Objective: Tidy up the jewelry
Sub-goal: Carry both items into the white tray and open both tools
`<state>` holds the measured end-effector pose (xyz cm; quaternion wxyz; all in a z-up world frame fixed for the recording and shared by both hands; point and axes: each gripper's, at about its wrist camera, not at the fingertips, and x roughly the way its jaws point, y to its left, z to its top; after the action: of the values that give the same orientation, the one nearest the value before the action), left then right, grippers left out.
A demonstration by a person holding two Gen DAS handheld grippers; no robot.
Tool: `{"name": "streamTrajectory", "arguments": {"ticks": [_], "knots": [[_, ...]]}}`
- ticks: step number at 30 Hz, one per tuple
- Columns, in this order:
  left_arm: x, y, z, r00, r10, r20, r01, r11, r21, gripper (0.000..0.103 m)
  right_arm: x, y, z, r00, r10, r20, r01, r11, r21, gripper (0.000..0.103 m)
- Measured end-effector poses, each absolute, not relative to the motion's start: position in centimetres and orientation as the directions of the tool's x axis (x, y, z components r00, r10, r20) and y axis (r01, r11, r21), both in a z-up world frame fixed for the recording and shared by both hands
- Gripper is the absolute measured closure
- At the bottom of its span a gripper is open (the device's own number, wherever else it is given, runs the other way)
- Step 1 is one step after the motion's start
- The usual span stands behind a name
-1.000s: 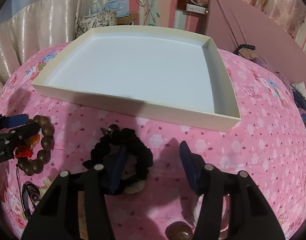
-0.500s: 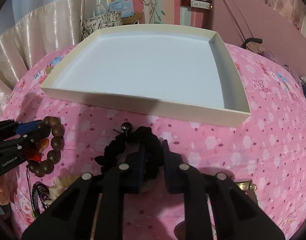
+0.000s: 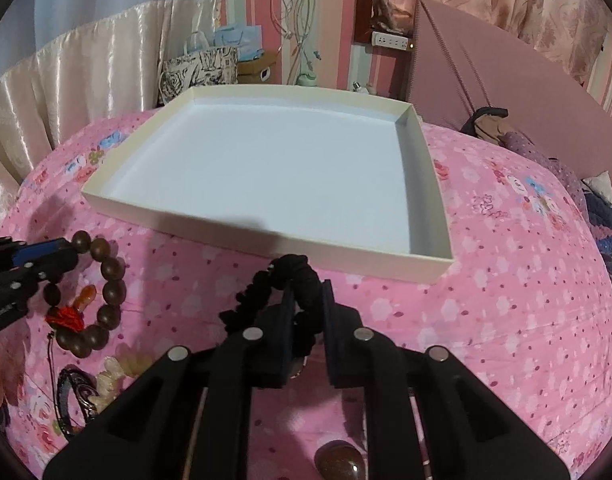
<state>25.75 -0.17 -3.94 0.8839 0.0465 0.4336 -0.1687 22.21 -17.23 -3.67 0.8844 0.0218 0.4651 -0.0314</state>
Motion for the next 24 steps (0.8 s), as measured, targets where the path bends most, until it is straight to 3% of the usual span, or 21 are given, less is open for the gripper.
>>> {"name": "streamTrajectory", "arguments": {"ticks": [13, 24], "knots": [[23.9, -2.5, 2.6, 0.63, -0.336, -0.7, 0.428, 0.902, -0.048, 0.086, 22.9, -18.6, -0.2, 0.6, -0.014, -0.8, 0.102, 0.993, 0.059, 0.09], [29.7, -4.2, 6.2, 0.64, -0.366, -0.675, 0.439, 0.896, -0.07, 0.086, 29.4, -21.0, 1.7, 0.613, -0.026, -0.789, 0.144, 0.986, 0.08, 0.09]]}}
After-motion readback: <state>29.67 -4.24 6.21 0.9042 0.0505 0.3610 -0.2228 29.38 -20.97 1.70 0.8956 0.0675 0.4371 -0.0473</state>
